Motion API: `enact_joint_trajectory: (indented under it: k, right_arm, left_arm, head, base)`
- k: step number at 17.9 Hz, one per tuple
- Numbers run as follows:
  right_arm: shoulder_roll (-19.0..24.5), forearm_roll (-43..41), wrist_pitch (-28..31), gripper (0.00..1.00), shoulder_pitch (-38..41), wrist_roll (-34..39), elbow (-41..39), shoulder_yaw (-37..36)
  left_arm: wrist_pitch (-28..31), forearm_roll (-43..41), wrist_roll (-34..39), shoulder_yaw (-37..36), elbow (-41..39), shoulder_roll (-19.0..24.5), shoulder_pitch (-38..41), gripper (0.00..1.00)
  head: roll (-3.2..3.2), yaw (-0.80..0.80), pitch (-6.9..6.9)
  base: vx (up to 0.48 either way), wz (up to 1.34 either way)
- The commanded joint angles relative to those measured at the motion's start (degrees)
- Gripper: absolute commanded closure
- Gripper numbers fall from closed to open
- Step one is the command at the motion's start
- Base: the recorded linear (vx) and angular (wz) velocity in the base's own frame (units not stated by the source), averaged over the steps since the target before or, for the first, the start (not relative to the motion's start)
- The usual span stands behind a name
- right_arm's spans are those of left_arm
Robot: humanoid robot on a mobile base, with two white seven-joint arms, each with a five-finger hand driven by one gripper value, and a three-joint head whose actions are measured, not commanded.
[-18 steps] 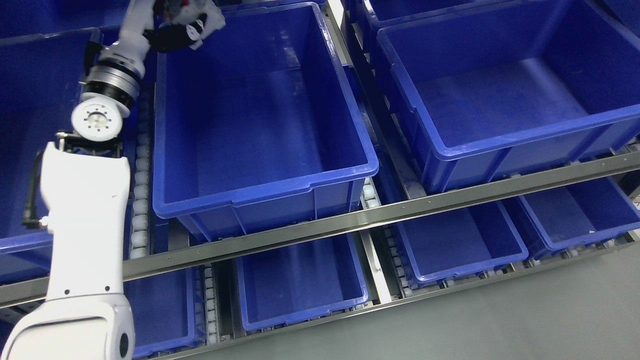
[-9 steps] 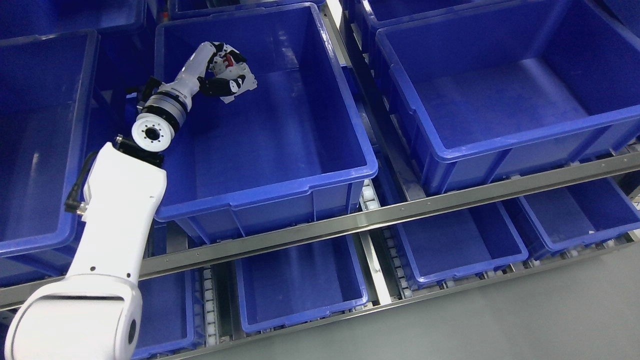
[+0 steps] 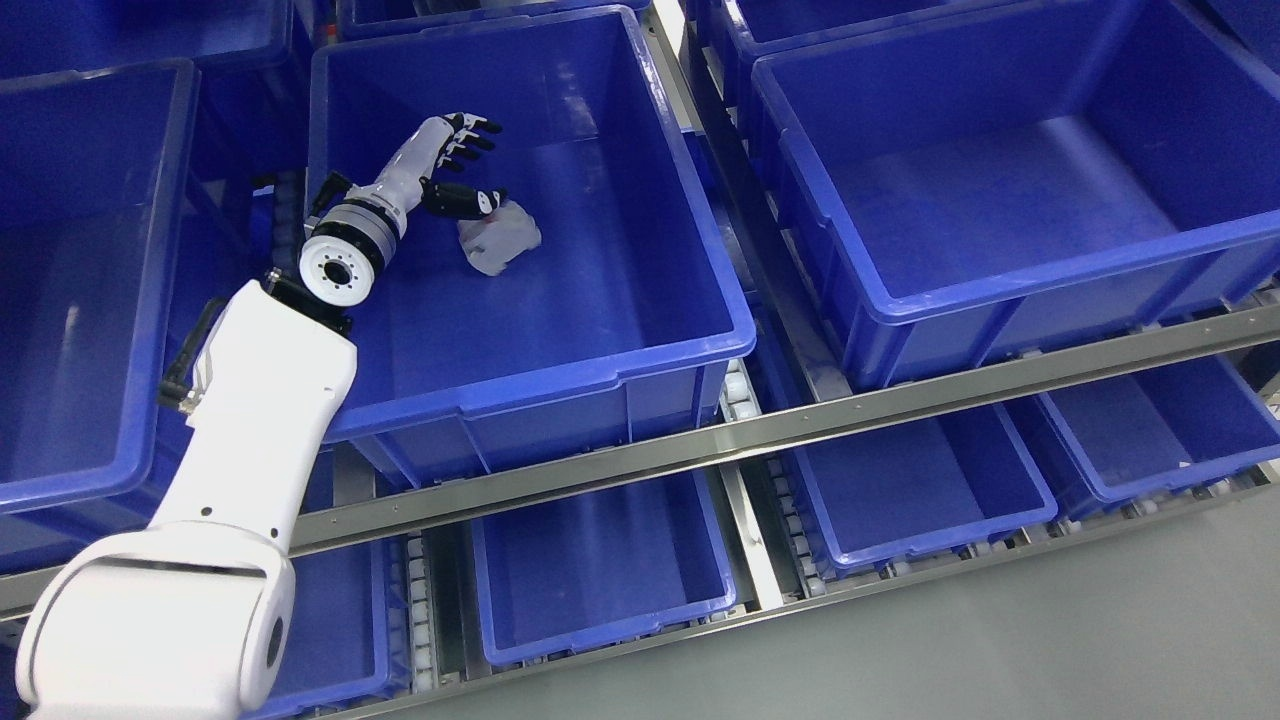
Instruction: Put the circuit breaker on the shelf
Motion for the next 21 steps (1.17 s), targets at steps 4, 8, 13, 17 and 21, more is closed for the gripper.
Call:
enact_joint_trajectory:
  k: [4, 8, 13, 17, 21]
  right_arm:
    - [-1.0, 0.01, 1.44, 0.0, 0.0, 0.07, 0.0, 1.14]
    - [-1.0, 0.01, 1.44, 0.0, 0.0, -0.01, 0.0, 1.14]
    - [-1.0, 0.01, 1.44, 0.0, 0.0, -0.01, 0.0, 1.14]
    - [-1.0, 0.01, 1.44, 0.0, 0.0, -0.01, 0.0, 1.14]
    - [-1.0, 0.01, 1.35, 0.0, 0.0, -0.01, 0.0, 1.14]
  left_arm:
    - [2.11, 0.1, 2.74, 0.5, -1.95, 2.22, -2.66, 0.14]
    - [6.25, 1.41, 3.19, 21.11, -16.54, 0.75, -2.31, 0.03]
    - [11.34, 10.79, 3.44, 38.23, -42.16, -3.62, 4.69, 0.01]
    - [13.2, 12.4, 5.12, 34.28, -57.51, -3.62, 13.66, 0.0]
    - [14.25, 12.58, 5.2, 27.69, -66.93, -3.62, 25.88, 0.0]
  head:
    - [0.0, 0.0, 0.0]
    - [0.0, 0.0, 0.0]
    - [0.0, 0.0, -0.01]
    - [0.0, 0.0, -0.01]
    - [0.0, 0.0, -0.01]
  base:
    - [0.0, 0.0]
    - [-0.005, 0.0]
    - [-0.093, 0.06]
    - [-0.237, 0.02]
    - [-0.243, -0.02]
